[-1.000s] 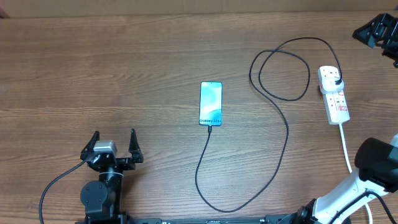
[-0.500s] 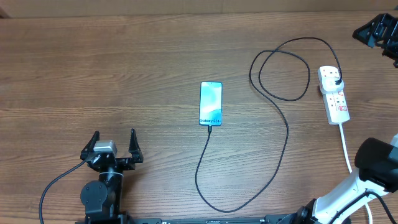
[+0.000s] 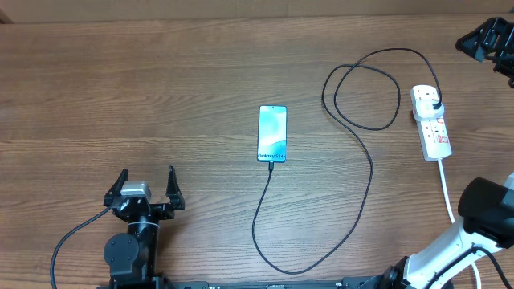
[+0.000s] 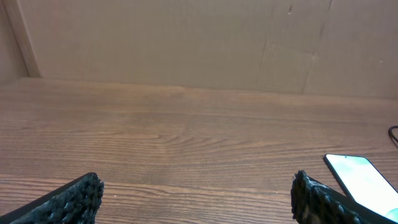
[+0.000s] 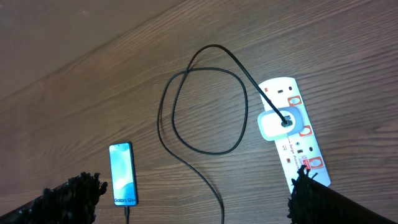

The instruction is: Plug charger to phone and switch on socket

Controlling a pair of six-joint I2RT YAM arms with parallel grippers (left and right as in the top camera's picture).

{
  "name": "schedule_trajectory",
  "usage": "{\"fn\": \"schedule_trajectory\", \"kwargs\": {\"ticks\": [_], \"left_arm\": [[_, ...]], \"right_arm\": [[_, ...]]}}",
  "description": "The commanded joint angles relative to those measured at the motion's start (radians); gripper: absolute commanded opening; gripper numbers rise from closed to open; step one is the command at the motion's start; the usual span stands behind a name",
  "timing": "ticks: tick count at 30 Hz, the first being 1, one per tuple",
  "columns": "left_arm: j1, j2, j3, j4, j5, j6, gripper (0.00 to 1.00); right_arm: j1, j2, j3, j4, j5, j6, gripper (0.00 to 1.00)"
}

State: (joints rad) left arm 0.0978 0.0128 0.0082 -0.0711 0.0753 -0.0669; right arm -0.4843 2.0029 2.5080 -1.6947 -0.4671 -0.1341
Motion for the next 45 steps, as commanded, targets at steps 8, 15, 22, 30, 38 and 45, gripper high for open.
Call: {"fn": "schedule_trajectory", "kwargs": {"ticks": [8, 15, 22, 30, 38, 45], "left_arm": [[-0.005, -0.009, -0.003, -0.002, 0.002, 0.023, 1.00], [-0.005, -0.009, -0.003, -0.002, 0.002, 0.023, 1.00], [-0.005, -0.009, -0.003, -0.002, 0.002, 0.023, 1.00], [-0.005, -0.009, -0.003, -0.003, 0.002, 0.023, 1.00], [-0.005, -0.009, -0.003, -0.002, 0.002, 0.023, 1.00], [-0.005, -0.009, -0.003, -0.002, 0.002, 0.023, 1.00]], "right_arm": [[-0.003, 0.002, 0.010, 0.002, -0.004, 0.000, 1.00], [-0.003, 0.002, 0.010, 0.002, -0.004, 0.000, 1.00], [-0.003, 0.002, 0.010, 0.002, -0.004, 0.000, 1.00], [-0.002, 0.003, 0.010, 0.002, -0.004, 0.000, 1.00], [0.013, 0.000, 0.010, 0.017, 0.007, 0.000, 1.00], [0.080, -0.013, 0.010, 0.095, -0.005, -0.004, 1.00]]}}
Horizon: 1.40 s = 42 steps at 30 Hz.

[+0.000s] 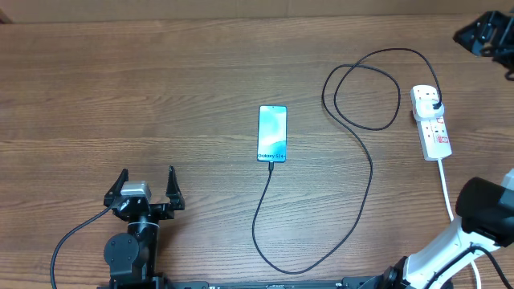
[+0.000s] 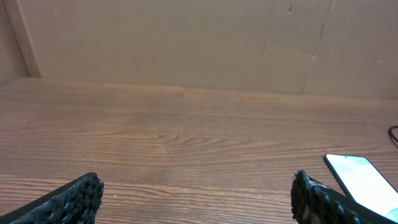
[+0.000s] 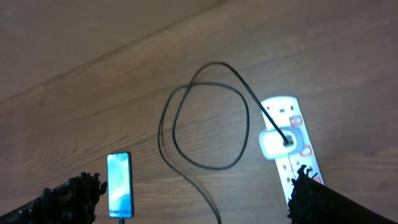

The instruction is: Plug charger to phone and switch on socket

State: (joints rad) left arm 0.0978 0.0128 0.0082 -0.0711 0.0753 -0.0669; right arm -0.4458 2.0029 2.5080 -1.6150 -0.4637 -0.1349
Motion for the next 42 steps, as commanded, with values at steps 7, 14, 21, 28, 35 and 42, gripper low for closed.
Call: {"fn": "schedule_trajectory", "kwargs": {"ticks": [7, 14, 21, 28, 35, 42], "left_arm": [[-0.005, -0.009, -0.003, -0.002, 0.002, 0.023, 1.00], [-0.005, -0.009, -0.003, -0.002, 0.002, 0.023, 1.00], [-0.005, -0.009, -0.003, -0.002, 0.002, 0.023, 1.00], [-0.005, -0.009, -0.003, -0.002, 0.002, 0.023, 1.00], [-0.005, -0.009, -0.003, -0.002, 0.002, 0.023, 1.00], [-0.005, -0.009, -0.003, -0.002, 0.002, 0.023, 1.00]], "right_arm": [[0.157, -0.092, -0.087, 0.121, 0.054, -0.003, 1.00], [0.206, -0.274, -0.415, 0.327, 0.073, -0.002, 1.00], [0.222, -0.554, -1.004, 0.831, 0.007, 0.009, 1.00], [0.262, -0.861, -1.574, 1.559, -0.030, 0.117, 1.00], [0.305, -1.116, -1.900, 1.881, 0.108, 0.139, 1.00], [0.335, -1.348, -2.111, 1.896, 0.220, 0.139, 1.00]]}}
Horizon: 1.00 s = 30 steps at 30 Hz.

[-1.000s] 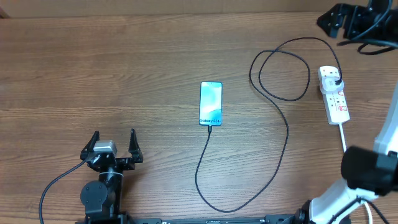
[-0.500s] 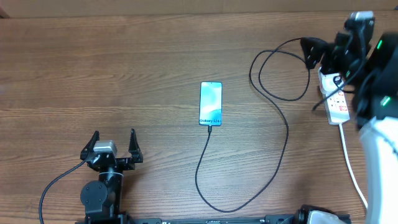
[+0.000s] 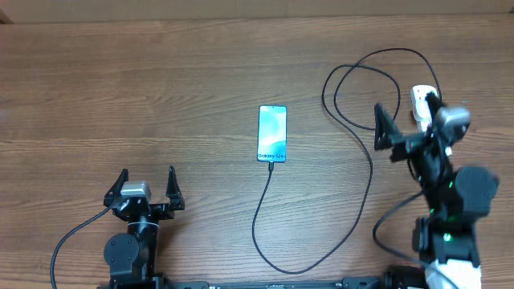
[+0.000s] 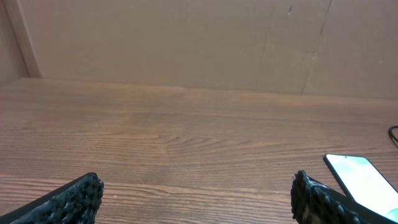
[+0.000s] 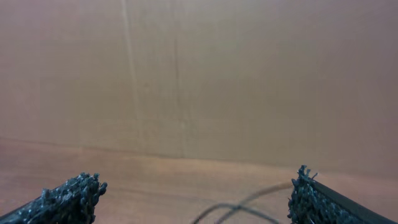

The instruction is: Plug charger to phone and switch on socket

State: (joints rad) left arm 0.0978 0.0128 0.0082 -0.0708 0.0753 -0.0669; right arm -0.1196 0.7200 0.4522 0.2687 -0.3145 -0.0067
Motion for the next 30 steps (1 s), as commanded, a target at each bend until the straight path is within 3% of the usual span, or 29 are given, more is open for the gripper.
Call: {"fn": "schedule_trajectory", "kwargs": {"ticks": [1, 12, 24, 30], "left_arm": [[-0.005, -0.009, -0.003, -0.003, 0.002, 0.023, 1.00], [-0.005, -0.009, -0.003, -0.003, 0.002, 0.023, 1.00], [-0.005, -0.009, -0.003, -0.003, 0.002, 0.023, 1.00], [-0.005, -0.009, -0.003, -0.003, 0.002, 0.023, 1.00]], "right_arm": [[0.008, -0.092, -0.082, 0.018, 0.070, 0.011, 1.00], [0.008, -0.351, -0.317, 0.033, 0.068, 0.011, 1.00], [0.008, -0.449, -0.441, 0.029, 0.073, 0.057, 1.00], [0.008, -0.512, -0.445, -0.083, 0.112, 0.099, 1.00]]}}
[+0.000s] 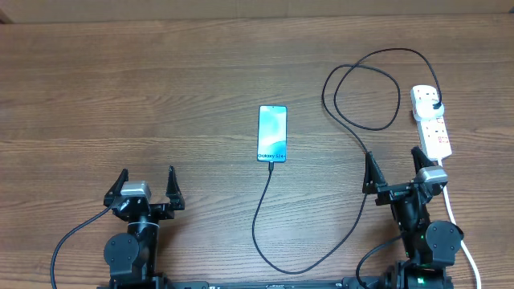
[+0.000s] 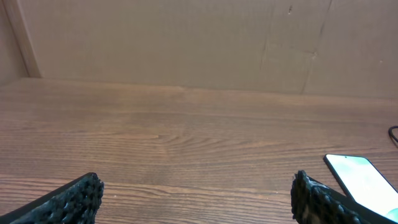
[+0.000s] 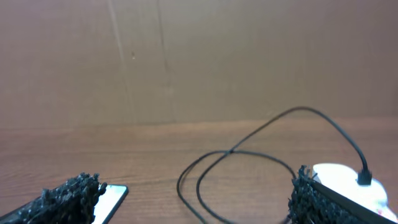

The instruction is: Plug charger to phone and switch on socket

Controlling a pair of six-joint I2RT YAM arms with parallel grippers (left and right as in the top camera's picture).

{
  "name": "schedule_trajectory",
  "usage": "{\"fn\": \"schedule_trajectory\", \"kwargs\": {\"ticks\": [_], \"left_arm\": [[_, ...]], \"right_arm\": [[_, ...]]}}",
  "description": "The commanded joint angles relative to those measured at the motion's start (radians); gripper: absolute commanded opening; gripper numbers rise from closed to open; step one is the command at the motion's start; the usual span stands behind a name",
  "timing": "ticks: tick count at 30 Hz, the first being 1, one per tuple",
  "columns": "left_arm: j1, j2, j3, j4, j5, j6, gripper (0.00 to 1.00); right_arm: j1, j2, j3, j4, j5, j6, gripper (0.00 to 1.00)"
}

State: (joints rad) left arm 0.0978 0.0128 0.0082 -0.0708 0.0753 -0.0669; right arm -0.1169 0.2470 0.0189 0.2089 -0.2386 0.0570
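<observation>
The phone [image 1: 272,133] lies face up mid-table with its screen lit, and the black charger cable [image 1: 354,128] is plugged into its near end. The cable loops right to a white plug in the white socket strip [image 1: 431,124] at the far right. My left gripper [image 1: 146,185] rests open at the front left, with the phone [image 2: 364,177] at its right. My right gripper [image 1: 397,171] rests open at the front right, near the strip's white lead. It looks over the cable loop [image 3: 239,168], the phone [image 3: 109,198] and the strip [image 3: 351,180].
A brown cardboard wall [image 2: 199,43] closes the back of the wooden table [image 1: 120,88]. The strip's white lead [image 1: 450,201] runs toward the front edge beside my right arm.
My right gripper has come down from beside the socket strip to the front right of the table, still open. The left arm, phone and cable have not moved.
My right gripper was open high at the far right corner, looking down on the phone, cable and strip. Then it stood nearer, next to the strip, facing the wall. Now it rests at the front right. The phone stayed lit and plugged throughout.
</observation>
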Motion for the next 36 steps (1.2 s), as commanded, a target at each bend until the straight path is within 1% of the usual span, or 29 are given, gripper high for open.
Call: {"fn": "schedule_trajectory", "kwargs": {"ticks": [1, 7, 13, 18, 36], "left_arm": [[-0.005, -0.009, -0.003, -0.003, 0.002, 0.023, 1.00], [-0.005, -0.009, -0.003, -0.003, 0.002, 0.023, 1.00], [-0.005, -0.009, -0.003, -0.003, 0.002, 0.023, 1.00], [-0.005, -0.009, -0.003, -0.003, 0.002, 0.023, 1.00], [-0.005, -0.009, -0.003, -0.003, 0.002, 0.023, 1.00]], "right_arm": [[0.006, -0.057, -0.011, -0.047, 0.048, 0.047, 1.00], [0.006, -0.180, -0.011, -0.183, 0.082, 0.051, 1.00], [0.006, -0.244, -0.011, -0.245, 0.085, 0.051, 1.00], [0.006, -0.245, -0.011, -0.279, 0.089, 0.051, 1.00], [0.006, -0.245, -0.011, -0.282, 0.089, 0.074, 1.00]]}}
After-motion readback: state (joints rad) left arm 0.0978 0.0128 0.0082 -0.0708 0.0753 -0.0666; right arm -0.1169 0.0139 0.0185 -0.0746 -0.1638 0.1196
